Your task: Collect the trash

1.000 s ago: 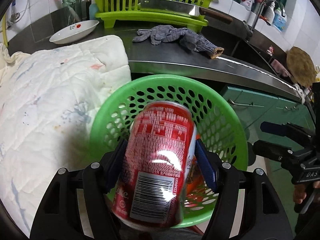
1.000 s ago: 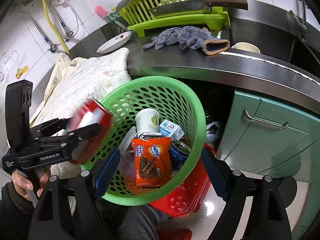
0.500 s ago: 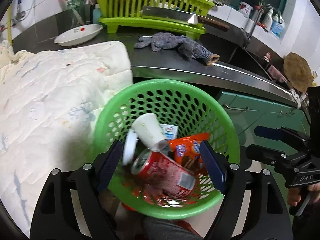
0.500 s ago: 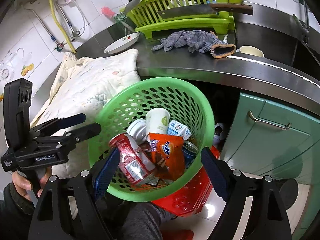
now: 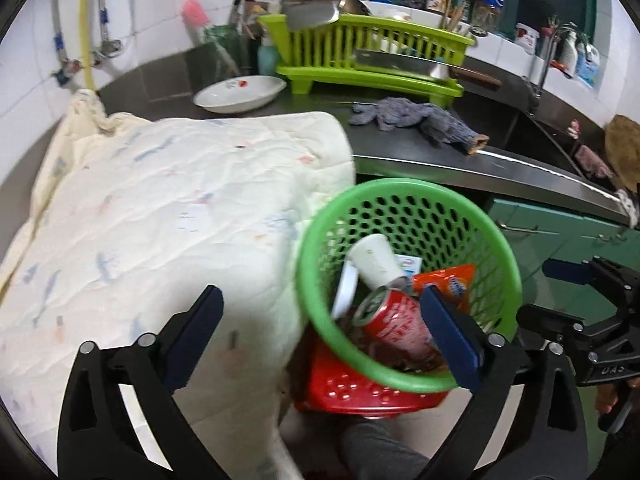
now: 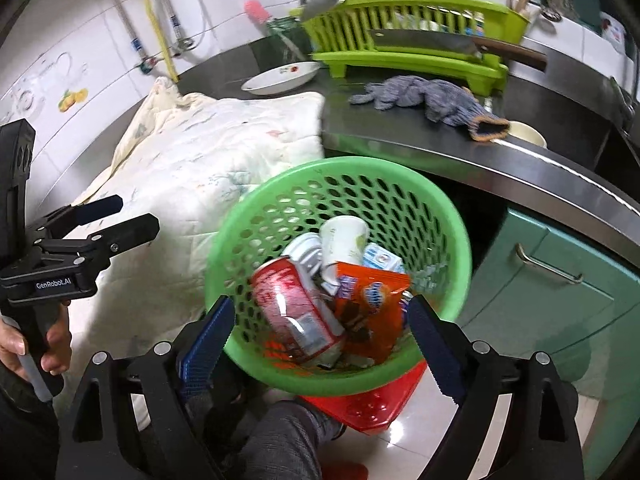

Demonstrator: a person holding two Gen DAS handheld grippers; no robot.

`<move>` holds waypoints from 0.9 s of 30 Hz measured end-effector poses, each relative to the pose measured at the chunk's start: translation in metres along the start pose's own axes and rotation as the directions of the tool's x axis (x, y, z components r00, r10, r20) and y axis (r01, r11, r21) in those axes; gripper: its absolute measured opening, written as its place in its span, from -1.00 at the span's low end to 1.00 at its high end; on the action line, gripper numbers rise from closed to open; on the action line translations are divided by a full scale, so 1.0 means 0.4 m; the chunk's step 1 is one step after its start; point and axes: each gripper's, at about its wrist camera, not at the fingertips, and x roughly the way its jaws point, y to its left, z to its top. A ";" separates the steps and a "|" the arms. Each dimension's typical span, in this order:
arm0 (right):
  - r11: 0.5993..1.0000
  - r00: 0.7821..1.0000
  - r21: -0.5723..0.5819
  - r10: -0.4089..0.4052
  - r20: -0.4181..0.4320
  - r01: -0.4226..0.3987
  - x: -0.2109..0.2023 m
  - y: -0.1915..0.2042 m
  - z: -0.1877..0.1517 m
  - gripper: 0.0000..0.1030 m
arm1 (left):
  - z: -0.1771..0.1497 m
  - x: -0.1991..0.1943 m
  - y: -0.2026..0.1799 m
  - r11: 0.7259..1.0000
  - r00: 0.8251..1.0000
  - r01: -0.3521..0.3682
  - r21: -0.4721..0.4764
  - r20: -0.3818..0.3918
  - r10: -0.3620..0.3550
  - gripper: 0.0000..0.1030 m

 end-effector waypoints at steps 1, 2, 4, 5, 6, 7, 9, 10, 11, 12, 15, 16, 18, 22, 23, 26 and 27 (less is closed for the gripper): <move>1.000 1.000 -0.012 0.001 0.003 -0.001 -0.001 0.014 0.003 0.66 | -0.003 -0.009 0.006 1.000 1.000 -0.008 -0.001 0.003 0.008 0.90; 1.000 1.000 -0.021 0.001 0.006 0.000 -0.002 0.025 0.004 0.67 | -0.008 -0.018 0.012 1.000 1.000 -0.021 -0.004 0.004 0.021 0.90; 0.999 1.000 -0.047 -0.005 0.012 0.005 -0.003 0.052 0.008 0.67 | -0.018 -0.033 0.023 0.999 0.999 -0.048 -0.008 0.009 0.048 0.90; 0.998 1.000 -0.055 -0.002 0.014 0.003 -0.004 0.063 0.010 0.68 | -0.024 -0.040 0.031 0.998 0.998 -0.063 -0.014 0.011 0.063 0.90; 0.998 1.000 -0.061 0.002 0.015 -0.001 -0.004 0.072 0.011 0.69 | -0.027 -0.044 0.037 0.997 0.997 -0.070 -0.020 0.010 0.070 0.90; 0.998 1.000 -0.067 0.008 0.013 -0.007 -0.004 0.084 0.014 0.70 | -0.034 -0.052 0.049 0.996 0.997 -0.077 -0.034 0.007 0.077 0.90; 0.997 1.000 -0.070 0.015 0.011 -0.014 -0.004 0.098 0.014 0.70 | -0.045 -0.065 0.068 0.995 0.996 -0.085 -0.057 0.006 0.086 0.90; 0.997 1.000 -0.073 0.019 0.010 -0.018 -0.003 0.108 0.015 0.70 | -0.051 -0.074 0.080 0.993 0.995 -0.094 -0.071 0.008 0.095 0.90; 0.997 1.000 -0.076 0.019 0.009 -0.019 -0.003 0.115 0.016 0.73 | -0.058 -0.083 0.092 0.991 0.994 -0.105 -0.084 0.009 0.106 0.90; 0.997 1.000 -0.080 0.018 0.010 -0.017 -0.002 0.124 0.016 0.75 | -0.065 -0.092 0.104 0.988 0.993 -0.117 -0.097 0.010 0.119 0.90; 0.995 1.000 -0.101 0.013 0.014 -0.012 -0.001 0.149 0.014 0.76 | -0.084 -0.115 0.131 0.982 0.990 -0.139 -0.128 0.017 0.142 0.90; 0.994 1.000 -0.108 0.014 0.014 -0.012 0.000 0.159 0.013 0.76 | -0.091 -0.126 0.142 0.980 0.989 -0.143 -0.139 0.023 0.148 0.90; 0.994 1.000 -0.109 0.021 0.012 -0.020 0.000 0.172 0.011 0.76 | -0.105 -0.144 0.158 0.976 0.986 -0.155 -0.155 0.030 0.162 0.90; 0.994 0.999 -0.105 0.043 0.013 -0.042 -0.003 0.203 0.010 0.76 | -0.126 -0.174 0.173 0.969 0.981 -0.180 -0.167 0.045 0.190 0.90; 0.993 0.999 -0.112 0.040 0.016 -0.038 -0.004 0.215 0.010 0.76 | -0.130 -0.181 0.174 0.967 0.978 -0.190 -0.167 0.048 0.201 0.90; 0.990 0.999 -0.141 0.015 0.029 -0.011 -0.007 0.239 0.008 0.76 | -0.140 -0.201 0.180 0.962 0.972 -0.214 -0.168 0.058 0.226 0.90; 0.989 0.999 -0.148 0.008 0.034 -0.003 -0.008 0.246 0.008 0.77 | -0.144 -0.208 0.185 0.961 0.972 -0.213 -0.179 0.062 0.227 0.90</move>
